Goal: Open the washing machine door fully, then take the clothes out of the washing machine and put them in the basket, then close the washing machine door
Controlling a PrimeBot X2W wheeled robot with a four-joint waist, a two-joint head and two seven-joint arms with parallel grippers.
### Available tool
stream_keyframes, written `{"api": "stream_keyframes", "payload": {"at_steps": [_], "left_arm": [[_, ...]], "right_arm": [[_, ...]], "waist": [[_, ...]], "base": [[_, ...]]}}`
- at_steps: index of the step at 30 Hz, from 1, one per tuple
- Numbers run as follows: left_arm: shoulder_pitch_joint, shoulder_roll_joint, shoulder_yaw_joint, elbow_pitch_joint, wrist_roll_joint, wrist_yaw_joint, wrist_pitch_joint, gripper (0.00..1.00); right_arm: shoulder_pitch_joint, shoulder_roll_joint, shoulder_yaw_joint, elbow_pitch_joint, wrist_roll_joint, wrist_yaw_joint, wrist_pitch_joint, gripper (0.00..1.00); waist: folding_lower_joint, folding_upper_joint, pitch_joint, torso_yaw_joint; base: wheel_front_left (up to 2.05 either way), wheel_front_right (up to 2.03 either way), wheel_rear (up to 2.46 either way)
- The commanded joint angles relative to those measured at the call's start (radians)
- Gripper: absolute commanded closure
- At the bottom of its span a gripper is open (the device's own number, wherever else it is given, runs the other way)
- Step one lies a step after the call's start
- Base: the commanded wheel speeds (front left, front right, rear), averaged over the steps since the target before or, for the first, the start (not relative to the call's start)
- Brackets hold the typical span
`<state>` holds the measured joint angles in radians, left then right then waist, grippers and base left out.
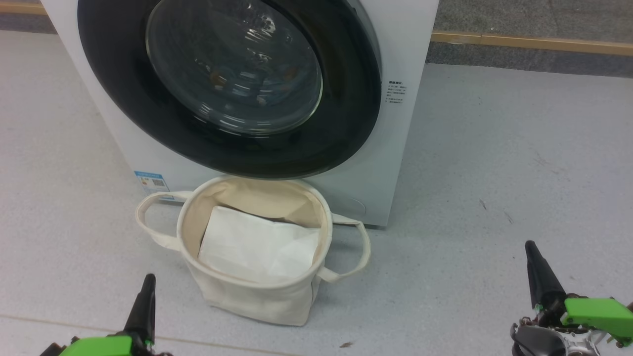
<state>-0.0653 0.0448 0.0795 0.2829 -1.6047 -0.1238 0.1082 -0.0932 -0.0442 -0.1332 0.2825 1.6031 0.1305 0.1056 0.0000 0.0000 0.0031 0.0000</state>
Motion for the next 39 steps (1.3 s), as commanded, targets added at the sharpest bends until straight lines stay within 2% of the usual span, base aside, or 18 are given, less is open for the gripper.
{"api": "stream_keyframes", "payload": {"at_steps": [1, 39], "left_arm": [[-0.043, 0.005, 0.034, -0.038, -0.004, -0.007, 0.005, 1.00], [-0.043, 0.005, 0.034, -0.038, -0.004, -0.007, 0.005, 1.00]], "right_arm": [[-0.015, -0.006, 0.020, -0.038, 0.006, 0.000, 0.007, 1.00], [-0.015, -0.006, 0.020, -0.038, 0.006, 0.000, 0.007, 1.00]], "waist": [[0.0000, 0.0000, 0.000, 0.000], [0.0000, 0.0000, 0.000, 0.000]], "base": [[0.00, 0.00, 0.00], [0.00, 0.00, 0.00]]}}
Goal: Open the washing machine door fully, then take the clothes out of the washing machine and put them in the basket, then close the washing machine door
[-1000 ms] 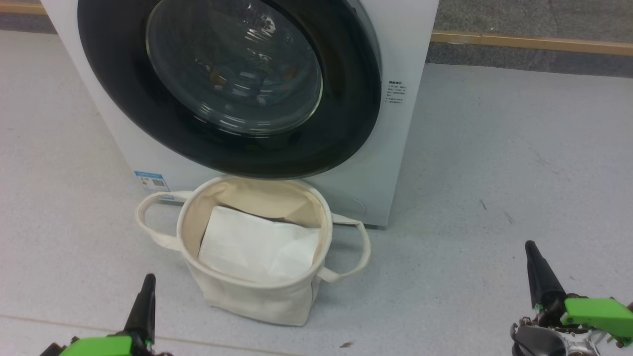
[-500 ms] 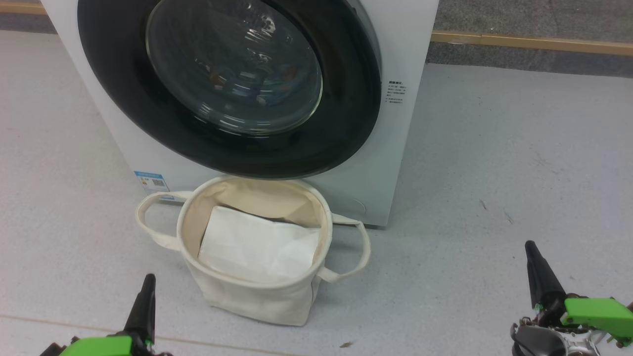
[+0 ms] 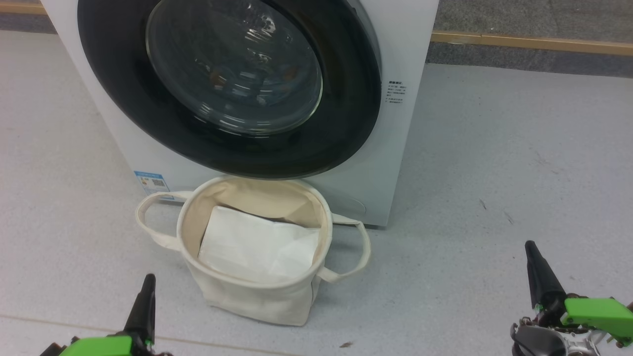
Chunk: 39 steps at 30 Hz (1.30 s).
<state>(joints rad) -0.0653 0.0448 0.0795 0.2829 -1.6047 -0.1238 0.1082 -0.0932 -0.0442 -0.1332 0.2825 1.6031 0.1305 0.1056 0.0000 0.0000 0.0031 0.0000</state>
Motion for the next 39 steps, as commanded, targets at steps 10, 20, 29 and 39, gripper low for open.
{"api": "stream_keyframes", "payload": {"at_steps": [10, 20, 29, 39], "left_arm": [[-0.043, 0.005, 0.034, -0.038, -0.004, -0.007, 0.005, 1.00], [-0.043, 0.005, 0.034, -0.038, -0.004, -0.007, 0.005, 1.00], [-0.043, 0.005, 0.034, -0.038, -0.004, -0.007, 0.005, 1.00], [-0.043, 0.005, 0.034, -0.038, -0.004, -0.007, 0.005, 1.00]], "right_arm": [[-0.015, -0.006, 0.020, -0.038, 0.006, 0.000, 0.007, 1.00], [-0.015, -0.006, 0.020, -0.038, 0.006, 0.000, 0.007, 1.00], [-0.015, -0.006, 0.020, -0.038, 0.006, 0.000, 0.007, 1.00], [-0.015, -0.006, 0.020, -0.038, 0.006, 0.000, 0.007, 1.00]], "waist": [[0.0000, 0.0000, 0.000, 0.000], [0.0000, 0.0000, 0.000, 0.000], [0.0000, 0.0000, 0.000, 0.000], [0.0000, 0.0000, 0.000, 0.000]], "base": [[0.00, 0.00, 0.00], [0.00, 0.00, 0.00], [0.00, 0.00, 0.00], [0.00, 0.00, 0.00]]}}
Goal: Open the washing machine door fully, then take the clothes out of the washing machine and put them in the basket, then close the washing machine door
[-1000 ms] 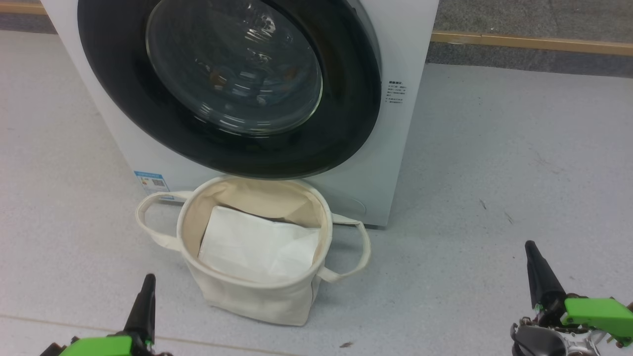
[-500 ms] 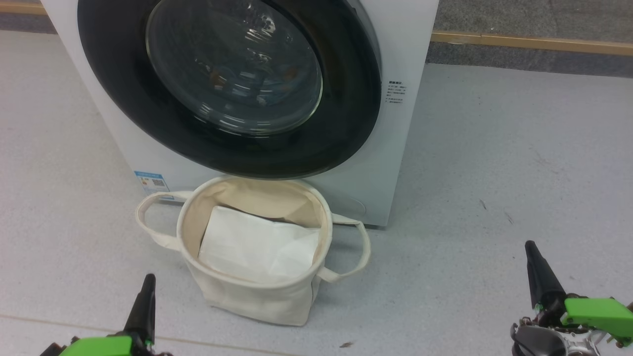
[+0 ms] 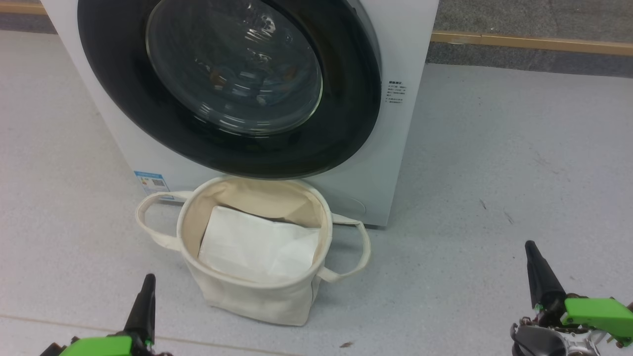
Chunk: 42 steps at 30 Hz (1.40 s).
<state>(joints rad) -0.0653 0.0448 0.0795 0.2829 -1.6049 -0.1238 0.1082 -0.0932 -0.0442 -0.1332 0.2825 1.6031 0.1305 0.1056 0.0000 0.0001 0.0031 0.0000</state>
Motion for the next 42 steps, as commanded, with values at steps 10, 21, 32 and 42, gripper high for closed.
{"api": "stream_keyframes", "payload": {"at_steps": [10, 21, 32, 42], "left_arm": [[-0.043, 0.005, 0.034, -0.038, -0.004, -0.007, 0.005, 1.00], [-0.043, 0.005, 0.034, -0.038, -0.004, -0.007, 0.005, 1.00], [-0.043, 0.005, 0.034, -0.038, -0.004, -0.007, 0.005, 1.00], [-0.043, 0.005, 0.034, -0.038, -0.004, -0.007, 0.005, 1.00]], "right_arm": [[-0.015, -0.006, 0.020, -0.038, 0.006, 0.000, 0.007, 1.00], [-0.015, -0.006, 0.020, -0.038, 0.006, 0.000, 0.007, 1.00], [-0.015, -0.006, 0.020, -0.038, 0.006, 0.000, 0.007, 1.00], [-0.015, -0.006, 0.020, -0.038, 0.006, 0.000, 0.007, 1.00]], "waist": [[0.0000, -0.0001, 0.000, 0.000], [0.0000, -0.0001, 0.000, 0.000], [0.0000, -0.0001, 0.000, 0.000], [0.0000, -0.0001, 0.000, 0.000]], "base": [[0.00, 0.00, 0.00], [0.00, 0.00, 0.00], [0.00, 0.00, 0.00], [0.00, 0.00, 0.00]]}}
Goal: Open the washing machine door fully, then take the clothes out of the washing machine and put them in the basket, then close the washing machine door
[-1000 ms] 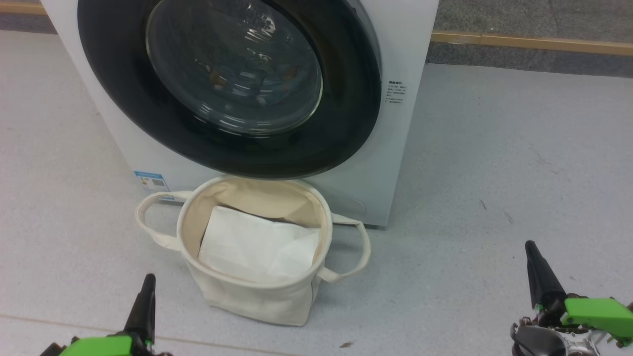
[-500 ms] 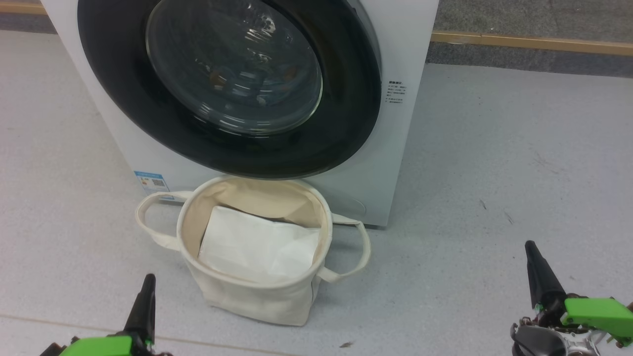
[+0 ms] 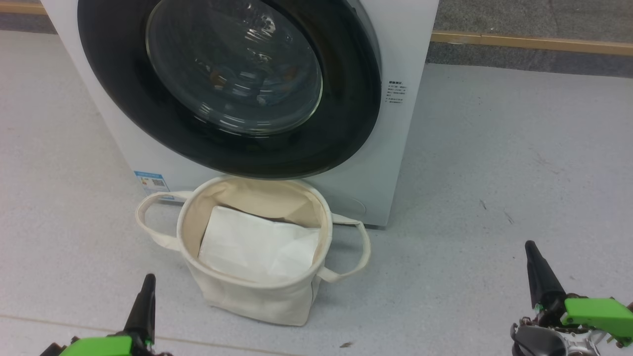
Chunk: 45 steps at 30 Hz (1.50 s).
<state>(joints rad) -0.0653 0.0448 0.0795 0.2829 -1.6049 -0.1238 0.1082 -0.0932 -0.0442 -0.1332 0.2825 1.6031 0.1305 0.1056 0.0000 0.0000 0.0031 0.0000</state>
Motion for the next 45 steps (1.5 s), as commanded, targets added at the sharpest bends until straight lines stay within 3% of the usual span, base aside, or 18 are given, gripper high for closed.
{"api": "stream_keyframes", "payload": {"at_steps": [1, 45], "left_arm": [[-0.043, 0.005, 0.034, -0.038, -0.004, -0.007, 0.005, 1.00], [-0.043, 0.005, 0.034, -0.038, -0.004, -0.007, 0.005, 1.00]], "right_arm": [[-0.015, -0.006, 0.020, -0.038, 0.006, 0.000, 0.007, 1.00], [-0.015, -0.006, 0.020, -0.038, 0.006, 0.000, 0.007, 1.00]], "waist": [[0.0000, 0.0000, 0.000, 0.000], [0.0000, 0.0000, 0.000, 0.000]], "base": [[0.00, 0.00, 0.00], [0.00, 0.00, 0.00]]}}
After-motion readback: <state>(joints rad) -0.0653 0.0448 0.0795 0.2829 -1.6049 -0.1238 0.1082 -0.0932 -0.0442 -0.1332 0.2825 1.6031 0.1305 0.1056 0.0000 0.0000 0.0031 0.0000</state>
